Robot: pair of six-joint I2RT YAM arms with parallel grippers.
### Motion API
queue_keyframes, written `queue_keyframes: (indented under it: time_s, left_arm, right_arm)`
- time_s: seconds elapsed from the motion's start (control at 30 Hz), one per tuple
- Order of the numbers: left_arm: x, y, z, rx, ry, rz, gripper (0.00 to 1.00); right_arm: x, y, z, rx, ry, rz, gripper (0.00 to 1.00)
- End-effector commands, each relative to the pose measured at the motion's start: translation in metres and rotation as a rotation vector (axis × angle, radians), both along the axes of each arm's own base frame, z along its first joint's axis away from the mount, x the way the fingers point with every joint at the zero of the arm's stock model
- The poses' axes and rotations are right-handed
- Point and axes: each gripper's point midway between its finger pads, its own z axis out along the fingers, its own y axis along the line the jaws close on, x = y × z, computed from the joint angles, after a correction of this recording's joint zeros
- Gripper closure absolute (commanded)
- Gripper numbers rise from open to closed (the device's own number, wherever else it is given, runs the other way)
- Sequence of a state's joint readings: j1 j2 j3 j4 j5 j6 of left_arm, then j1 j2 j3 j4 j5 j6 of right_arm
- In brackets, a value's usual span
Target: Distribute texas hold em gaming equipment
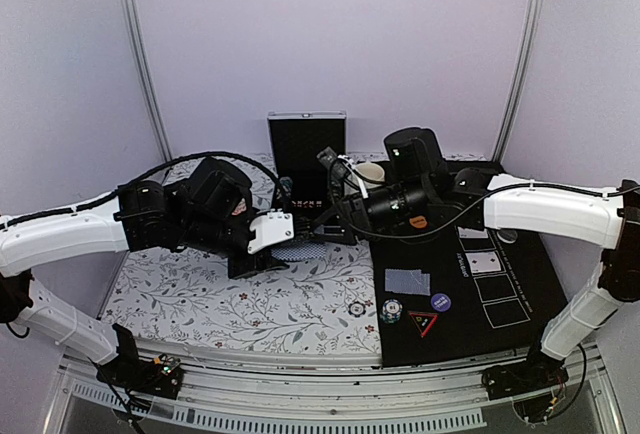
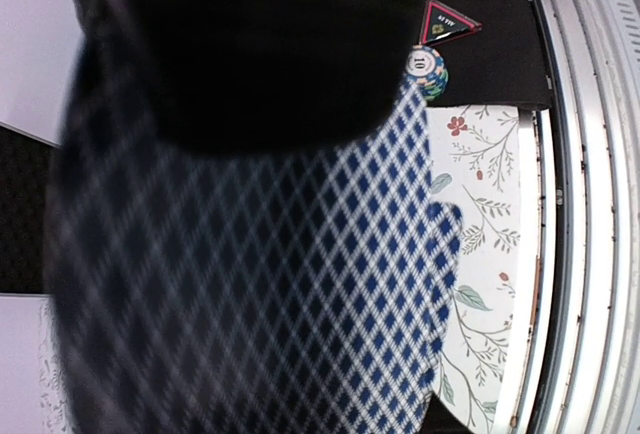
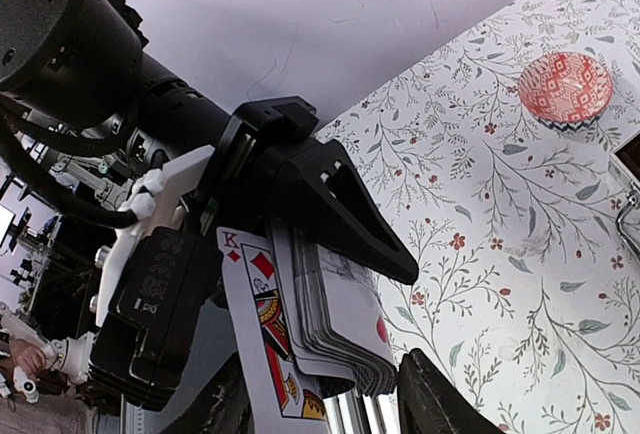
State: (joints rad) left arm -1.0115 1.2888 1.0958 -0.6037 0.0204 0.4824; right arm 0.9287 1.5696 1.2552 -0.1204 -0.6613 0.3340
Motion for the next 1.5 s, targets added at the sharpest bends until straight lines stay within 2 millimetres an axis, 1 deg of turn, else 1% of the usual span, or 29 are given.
queue_keyframes:
  time_s: [0.0,0.07,0.2,0.27,0.3,0.43,0.77,0.83,1.03,1.13,1.2,1.23,1.3,1.33,1.4,1.47]
  left_arm:
    - [0.002,-0.001,0.013,-0.049,-0.010,-0.006,0.62]
    - [0.000,-0.001,0.014,-0.053,-0.009,-0.010,0.62]
    - [-0.001,0.000,0.013,-0.053,-0.007,-0.008,0.62]
    - [-0.001,0.001,0.013,-0.051,-0.006,-0.007,0.62]
    - [-0.001,0.001,0.012,-0.049,-0.004,-0.006,0.62]
    - [0.000,0.001,0.010,-0.042,-0.004,-0.003,0.62]
    - [0.001,0.002,0.007,-0.032,-0.002,0.003,0.62]
    - [0.001,0.002,0.006,-0.029,-0.002,0.004,0.62]
    - [0.002,0.001,0.004,-0.025,0.001,0.005,0.62]
    - [0.002,0.002,0.004,-0.023,0.001,0.005,0.62]
    - [0.002,0.002,0.004,-0.024,0.000,0.007,0.62]
    - [0.002,0.002,0.005,-0.025,0.000,0.007,0.62]
    - [0.001,0.002,0.004,-0.025,0.001,0.007,0.62]
    - [0.002,0.003,0.004,-0.025,0.001,0.009,0.62]
    - [0.001,0.002,0.004,-0.025,0.003,0.007,0.62]
    - [0.001,0.002,0.005,-0.026,0.001,0.008,0.62]
  right_arm:
    - [-0.002,-0.005,-0.002,-0.006,0.012,-0.007,0.52]
    - [-0.002,-0.006,-0.002,-0.007,0.009,-0.014,0.58]
    - [0.000,-0.011,-0.001,-0.014,0.001,-0.035,0.75]
    - [0.000,-0.013,-0.001,-0.019,0.003,-0.038,0.80]
    - [0.001,-0.014,-0.001,-0.023,0.005,-0.042,0.85]
    - [0.003,-0.020,-0.001,-0.038,0.007,-0.061,0.91]
    - [0.007,-0.036,0.002,-0.079,-0.001,-0.094,0.97]
    - [0.007,-0.039,0.006,-0.081,-0.012,-0.094,0.97]
    - [0.001,-0.044,0.024,-0.064,-0.029,-0.061,0.98]
    - [0.001,-0.053,0.041,-0.040,-0.056,-0.049,0.98]
    - [0.007,-0.067,0.056,-0.027,-0.074,-0.077,0.98]
    - [0.014,-0.077,0.062,-0.031,-0.084,-0.106,0.98]
    - [0.031,-0.105,0.066,-0.065,-0.084,-0.186,0.98]
    - [0.043,-0.123,0.061,-0.104,-0.069,-0.242,0.98]
    - [0.068,-0.165,0.038,-0.208,-0.011,-0.352,0.98]
    - [0.090,-0.216,-0.002,-0.375,0.071,-0.486,0.98]
